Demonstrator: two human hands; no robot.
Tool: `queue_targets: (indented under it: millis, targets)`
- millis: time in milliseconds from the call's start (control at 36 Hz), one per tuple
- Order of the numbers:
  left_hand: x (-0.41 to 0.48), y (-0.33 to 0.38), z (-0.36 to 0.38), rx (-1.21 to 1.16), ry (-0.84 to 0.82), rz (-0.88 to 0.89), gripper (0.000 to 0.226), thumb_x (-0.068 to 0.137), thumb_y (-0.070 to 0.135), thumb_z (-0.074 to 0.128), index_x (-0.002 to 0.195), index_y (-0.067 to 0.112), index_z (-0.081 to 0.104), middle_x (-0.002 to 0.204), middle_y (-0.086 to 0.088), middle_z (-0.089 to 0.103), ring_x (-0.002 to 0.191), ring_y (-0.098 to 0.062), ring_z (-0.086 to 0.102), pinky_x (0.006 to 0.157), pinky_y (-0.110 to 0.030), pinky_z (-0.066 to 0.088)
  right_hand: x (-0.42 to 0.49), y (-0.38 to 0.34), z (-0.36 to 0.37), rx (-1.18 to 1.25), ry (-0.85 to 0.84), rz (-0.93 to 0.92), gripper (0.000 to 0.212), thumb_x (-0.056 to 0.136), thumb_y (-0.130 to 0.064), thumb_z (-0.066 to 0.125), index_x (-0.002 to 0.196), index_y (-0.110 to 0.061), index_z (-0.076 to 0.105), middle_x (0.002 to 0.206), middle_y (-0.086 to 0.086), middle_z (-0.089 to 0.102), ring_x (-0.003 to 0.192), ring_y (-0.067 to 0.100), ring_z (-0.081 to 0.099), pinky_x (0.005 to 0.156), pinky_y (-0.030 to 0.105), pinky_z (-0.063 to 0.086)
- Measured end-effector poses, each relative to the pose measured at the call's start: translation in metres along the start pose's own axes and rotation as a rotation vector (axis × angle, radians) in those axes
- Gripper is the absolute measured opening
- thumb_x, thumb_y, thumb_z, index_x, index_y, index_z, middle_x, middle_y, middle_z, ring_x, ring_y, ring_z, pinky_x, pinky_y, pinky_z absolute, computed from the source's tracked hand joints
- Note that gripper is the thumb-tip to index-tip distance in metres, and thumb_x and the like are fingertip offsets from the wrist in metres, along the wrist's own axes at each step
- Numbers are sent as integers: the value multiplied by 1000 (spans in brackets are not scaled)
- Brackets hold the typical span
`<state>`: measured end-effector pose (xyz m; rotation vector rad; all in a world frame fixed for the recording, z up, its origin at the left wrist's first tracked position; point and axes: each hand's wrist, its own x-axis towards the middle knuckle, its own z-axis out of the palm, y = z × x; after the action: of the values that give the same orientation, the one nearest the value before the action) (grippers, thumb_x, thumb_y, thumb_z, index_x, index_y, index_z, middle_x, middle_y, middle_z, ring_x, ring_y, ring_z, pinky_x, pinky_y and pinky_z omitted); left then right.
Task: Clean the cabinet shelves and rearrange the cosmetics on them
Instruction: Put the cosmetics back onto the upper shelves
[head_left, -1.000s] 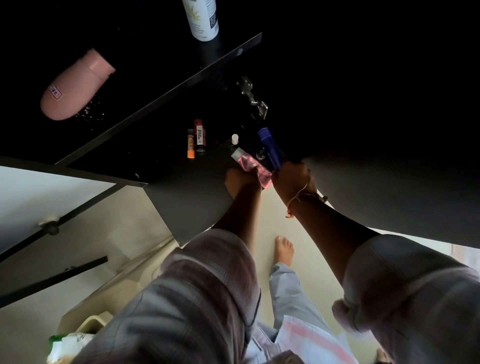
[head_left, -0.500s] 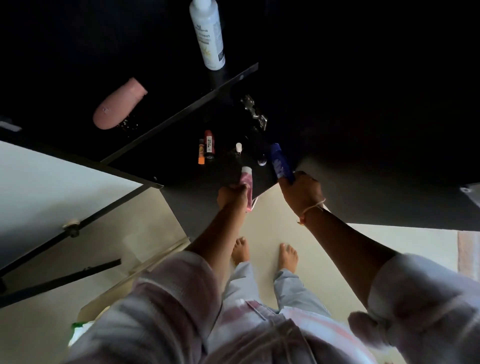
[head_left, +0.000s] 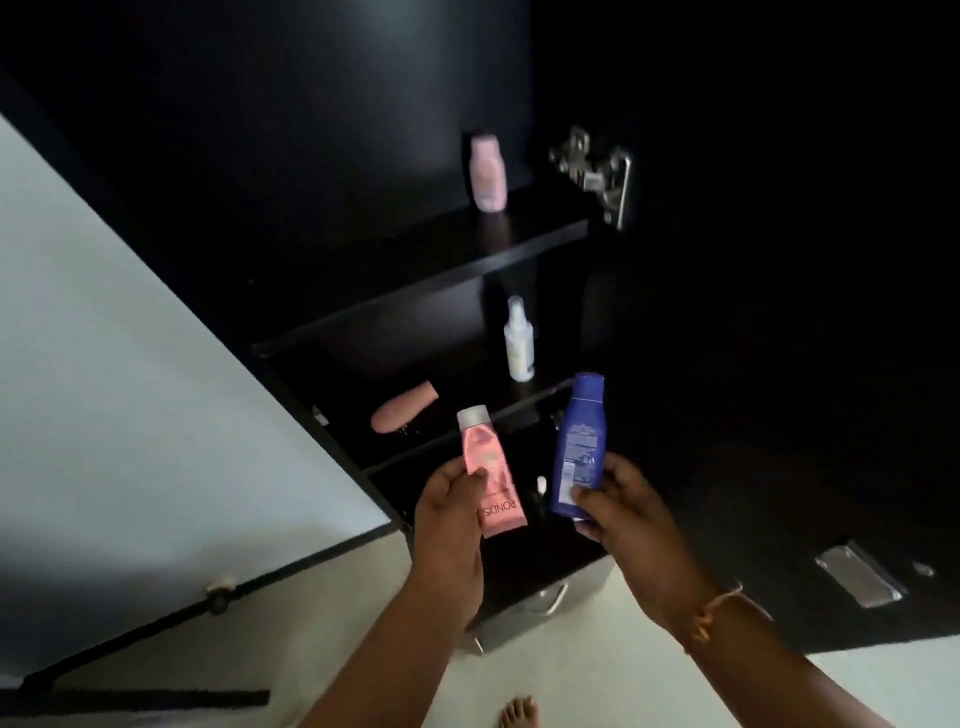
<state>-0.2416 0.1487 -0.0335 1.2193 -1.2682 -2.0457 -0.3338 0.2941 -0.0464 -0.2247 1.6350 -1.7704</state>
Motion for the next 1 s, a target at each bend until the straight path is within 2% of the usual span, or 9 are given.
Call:
queue_targets:
  millis: [111,250,361,444,556,639,750,861,1000]
  targets:
    - [-27,56,2,4,-13,283,17,93,4,57,110,8,61,100,-12,73,94,-30,69,86,-44,53,-2,-58,29,-29,-55,-216,31,89,-5,64,116,-19,59,110,1,72,101,16,69,76,22,55]
    - [-53,118,8,33,46,606,13,91,3,62,103,9,60,94,-11,73,90,-27,70,80,-41,56,0,-117,62,-48,-85,-441,27,88,-11,68,113,-17,61,107,1,73,99,13,70,82,24,56]
    - [-48,165,8,90,141,804,11,91,9,64,97,18,61,91,-1,71,86,-13,69,62,-19,54,19,-162,86,-168,-11,-590,28,84,-15,73,108,-22,61,100,-3,73,91,9,71,83,29,57]
    - [-22,194,4,224,250,919,11,91,16,66,98,22,61,91,5,71,86,-8,69,76,-26,56,41,-191,101,-335,61,-712,36,80,-24,75,111,-26,58,95,-9,73,83,2,69,79,25,56]
    - [25,219,-2,302,326,910,13,91,17,64,100,24,60,95,4,70,88,-12,69,82,-41,59,73,-217,119,-580,154,-764,38,76,-34,72,110,-26,56,90,-8,72,80,9,69,76,27,55]
    - [44,229,-2,334,350,887,14,92,14,61,103,22,60,98,3,68,91,-14,67,80,-35,58,101,-223,128,-710,192,-772,37,72,-39,70,102,-24,55,95,1,70,82,21,69,75,36,56]
    - [57,231,-2,383,378,860,16,93,8,56,108,15,60,98,-1,67,88,-15,64,67,-17,46,123,-226,136,-831,208,-774,34,73,-37,71,99,-24,54,100,7,67,85,29,66,73,36,55]
    - [67,232,-5,379,383,825,15,94,8,54,107,15,58,99,-2,65,90,-18,63,77,-30,52,136,-222,141,-891,222,-778,34,73,-36,71,99,-21,55,104,9,62,83,30,63,67,32,51]
    - [76,233,-9,334,347,777,14,95,10,57,104,20,54,98,1,64,92,-17,64,78,-31,55,143,-217,143,-903,245,-777,34,75,-36,71,98,-21,51,102,7,62,80,28,63,63,29,46]
